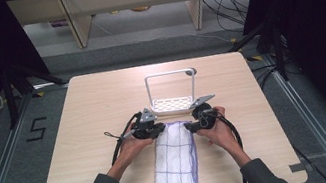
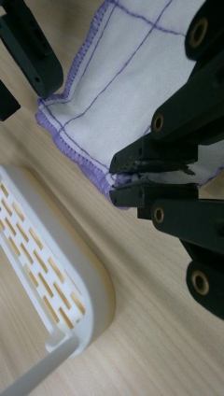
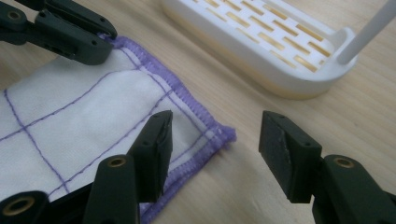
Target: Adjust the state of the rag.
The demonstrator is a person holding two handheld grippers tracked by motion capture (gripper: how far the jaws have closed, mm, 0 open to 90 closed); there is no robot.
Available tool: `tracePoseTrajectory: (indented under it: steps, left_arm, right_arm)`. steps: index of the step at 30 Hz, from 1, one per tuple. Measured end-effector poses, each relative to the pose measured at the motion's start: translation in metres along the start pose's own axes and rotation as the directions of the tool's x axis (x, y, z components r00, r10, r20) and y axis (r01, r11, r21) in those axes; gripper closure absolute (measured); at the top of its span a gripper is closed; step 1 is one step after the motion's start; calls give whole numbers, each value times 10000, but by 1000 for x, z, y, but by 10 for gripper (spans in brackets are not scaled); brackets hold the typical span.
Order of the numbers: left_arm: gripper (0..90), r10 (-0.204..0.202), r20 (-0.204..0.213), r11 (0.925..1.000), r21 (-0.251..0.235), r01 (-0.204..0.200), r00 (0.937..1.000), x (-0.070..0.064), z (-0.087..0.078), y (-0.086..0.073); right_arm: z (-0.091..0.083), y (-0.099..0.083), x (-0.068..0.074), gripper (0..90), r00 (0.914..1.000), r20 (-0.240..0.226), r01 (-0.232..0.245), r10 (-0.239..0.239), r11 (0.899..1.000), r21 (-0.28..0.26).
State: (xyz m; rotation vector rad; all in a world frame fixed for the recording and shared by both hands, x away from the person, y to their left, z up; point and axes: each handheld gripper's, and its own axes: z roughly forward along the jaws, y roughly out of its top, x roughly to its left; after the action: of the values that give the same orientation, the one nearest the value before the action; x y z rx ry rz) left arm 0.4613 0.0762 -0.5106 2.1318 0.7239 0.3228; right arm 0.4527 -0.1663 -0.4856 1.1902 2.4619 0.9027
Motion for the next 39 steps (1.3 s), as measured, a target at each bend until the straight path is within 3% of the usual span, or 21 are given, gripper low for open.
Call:
tracePoseTrajectory:
  steps: [6,10,11,14,18,19,22,29,30,32,33,36,37,38,39]
  left_arm:
    - [817,-175,41,9998,-48,176,9998,3,-3,-2]
    - [814,-317,-54,9995,-15,317,9995,5,-4,-5]
    - [813,-319,9,9995,-4,319,9995,6,-4,-6]
    - [813,-482,-11,9988,-16,481,9988,8,-4,-7]
    - [814,-527,-13,9986,-88,527,9986,8,-6,-8]
    - [814,-515,-67,9986,-84,515,9987,8,-6,-8]
    - [815,-482,-64,9988,-123,481,9988,6,-8,-7]
    - [816,-618,19,9974,-364,619,9981,7,-15,-4]
    - [817,-644,22,9970,-418,644,9979,6,-16,-4]
    - [817,-798,56,9948,-629,800,9968,4,-18,-2]
    - [817,-609,77,9967,-527,612,9981,5,-21,-2]
    - [817,-683,59,9948,-752,686,9976,1,-28,1]
    - [817,-503,100,9965,-666,509,9987,2,-32,1]
    - [817,-572,103,9953,-779,578,9983,1,-34,2]
    - [817,-510,113,9958,-755,517,9986,1,-36,3]
  right_arm:
    - [15,4,6,454,9999,-110,-37,35,9998,-212]
    - [23,7,6,458,9999,-112,124,-123,9999,101]
    - [27,7,6,470,9998,-101,180,-181,9998,-60]
    - [27,9,6,557,9990,-382,259,-252,9995,182]
    - [29,7,6,758,9971,-611,449,-454,9989,-103]
    - [26,7,7,793,9963,-748,428,-420,9990,93]
    - [24,5,6,839,9956,-824,450,-450,9990,-12]
    - [13,6,4,850,9912,-1009,793,-863,9943,-713]
    - [11,6,7,850,9925,-1054,529,-615,9952,-828]
    - [5,6,9,851,9933,-930,601,-688,9937,-941]
    - [2,6,9,850,9918,-929,798,-878,9930,-869]
    - [-2,6,12,850,9898,-837,1032,-1151,9855,-1347]
    - [-4,6,13,850,9902,-932,907,-1038,9867,-1348]
    - [-5,6,14,850,9895,-853,1034,-1165,9841,-1442]
    - [-8,6,16,850,9897,-964,931,-1056,9877,-1260]
